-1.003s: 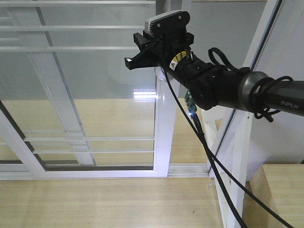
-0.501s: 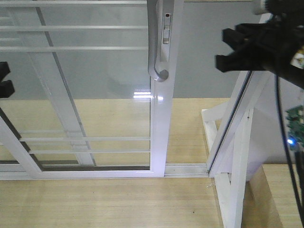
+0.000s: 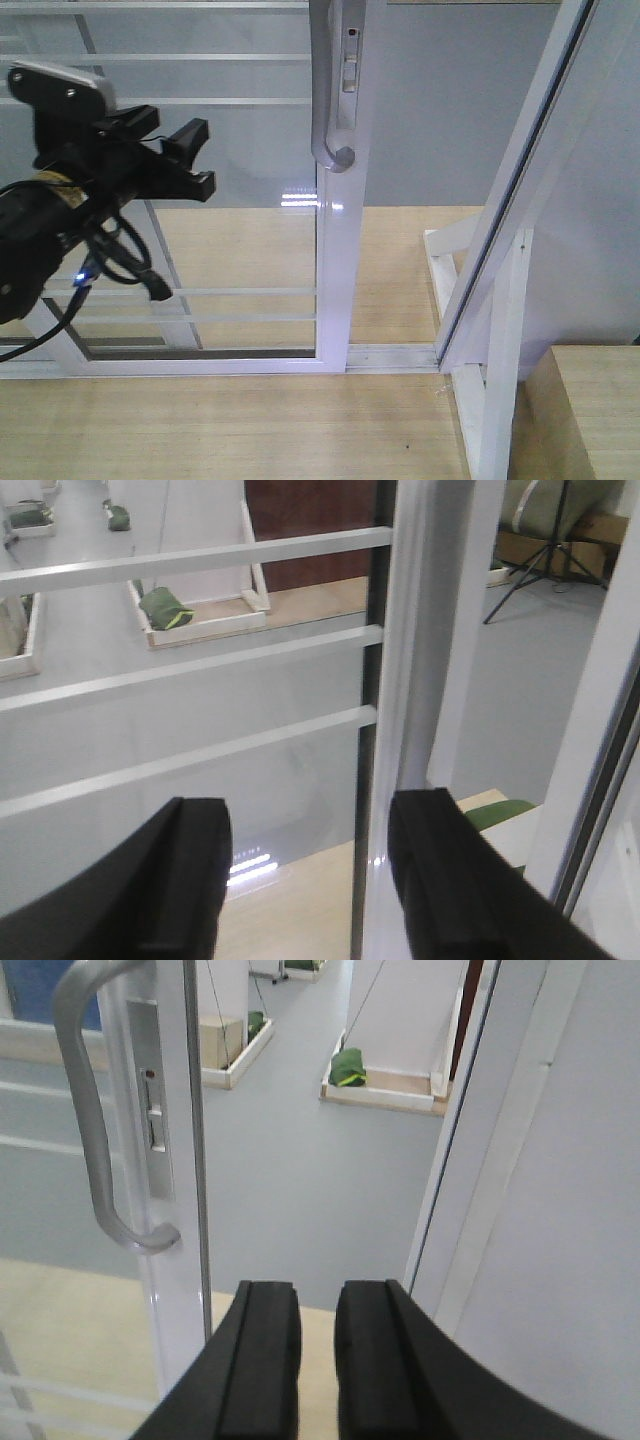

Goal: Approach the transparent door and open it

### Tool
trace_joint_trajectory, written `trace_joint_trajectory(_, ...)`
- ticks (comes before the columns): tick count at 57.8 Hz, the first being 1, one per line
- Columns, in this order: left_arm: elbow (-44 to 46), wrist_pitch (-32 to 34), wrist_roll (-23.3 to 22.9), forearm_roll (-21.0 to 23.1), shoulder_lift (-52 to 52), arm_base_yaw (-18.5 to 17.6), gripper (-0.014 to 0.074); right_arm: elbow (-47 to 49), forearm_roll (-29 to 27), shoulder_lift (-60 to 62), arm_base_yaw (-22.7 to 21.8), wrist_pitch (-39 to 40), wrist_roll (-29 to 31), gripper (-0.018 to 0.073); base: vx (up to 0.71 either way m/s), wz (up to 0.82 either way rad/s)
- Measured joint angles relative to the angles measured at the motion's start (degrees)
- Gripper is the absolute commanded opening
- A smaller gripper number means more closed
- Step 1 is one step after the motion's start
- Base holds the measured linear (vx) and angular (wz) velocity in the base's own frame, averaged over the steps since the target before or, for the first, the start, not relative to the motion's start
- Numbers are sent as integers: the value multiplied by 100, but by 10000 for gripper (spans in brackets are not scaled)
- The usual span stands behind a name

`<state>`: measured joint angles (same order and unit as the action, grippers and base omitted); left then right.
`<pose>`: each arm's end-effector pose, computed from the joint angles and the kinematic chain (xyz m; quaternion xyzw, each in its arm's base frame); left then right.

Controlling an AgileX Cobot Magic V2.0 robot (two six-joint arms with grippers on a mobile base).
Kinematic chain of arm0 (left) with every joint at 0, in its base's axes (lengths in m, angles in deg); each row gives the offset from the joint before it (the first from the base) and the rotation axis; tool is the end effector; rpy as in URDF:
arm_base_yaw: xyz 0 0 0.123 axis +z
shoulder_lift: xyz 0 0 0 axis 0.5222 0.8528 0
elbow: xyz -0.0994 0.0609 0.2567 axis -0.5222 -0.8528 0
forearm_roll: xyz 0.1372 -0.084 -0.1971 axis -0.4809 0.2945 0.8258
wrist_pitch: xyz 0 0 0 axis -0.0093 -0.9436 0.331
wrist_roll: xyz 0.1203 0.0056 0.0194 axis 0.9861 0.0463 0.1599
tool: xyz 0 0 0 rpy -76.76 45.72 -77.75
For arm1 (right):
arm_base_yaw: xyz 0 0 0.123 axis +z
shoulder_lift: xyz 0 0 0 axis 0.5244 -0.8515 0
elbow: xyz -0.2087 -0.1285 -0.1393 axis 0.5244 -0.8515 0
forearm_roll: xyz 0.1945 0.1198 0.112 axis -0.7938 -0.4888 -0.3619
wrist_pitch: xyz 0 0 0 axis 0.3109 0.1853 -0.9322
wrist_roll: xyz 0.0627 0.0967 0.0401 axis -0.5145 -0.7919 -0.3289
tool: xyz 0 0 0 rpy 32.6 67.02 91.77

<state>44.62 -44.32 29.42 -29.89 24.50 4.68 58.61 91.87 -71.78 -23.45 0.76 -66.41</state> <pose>0.3056 -0.1479 0.2556 0.1621 0.7439 -0.1323 0.6347 0.1555 0.0205 0.3375 -0.0763 0.7899 0.0187 0.6082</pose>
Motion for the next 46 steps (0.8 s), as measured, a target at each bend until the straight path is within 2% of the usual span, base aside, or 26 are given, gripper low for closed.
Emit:
trace_joint_trajectory(7, 819, 75, 0, -32, 692, -146, 490, -10, -7, 0, -1, -178, 0, 218, 0, 0)
trace_joint_trajectory(27, 2903, 55, 0, -38, 2331, -147, 490, -10, -7, 0, -12, -185, 0, 218, 0, 0)
trace_joint_trajectory(46, 4214, -682, -5, -59, 3106, -201, 490, -10, 3, -15, -12, -187, 0, 218, 0, 0)
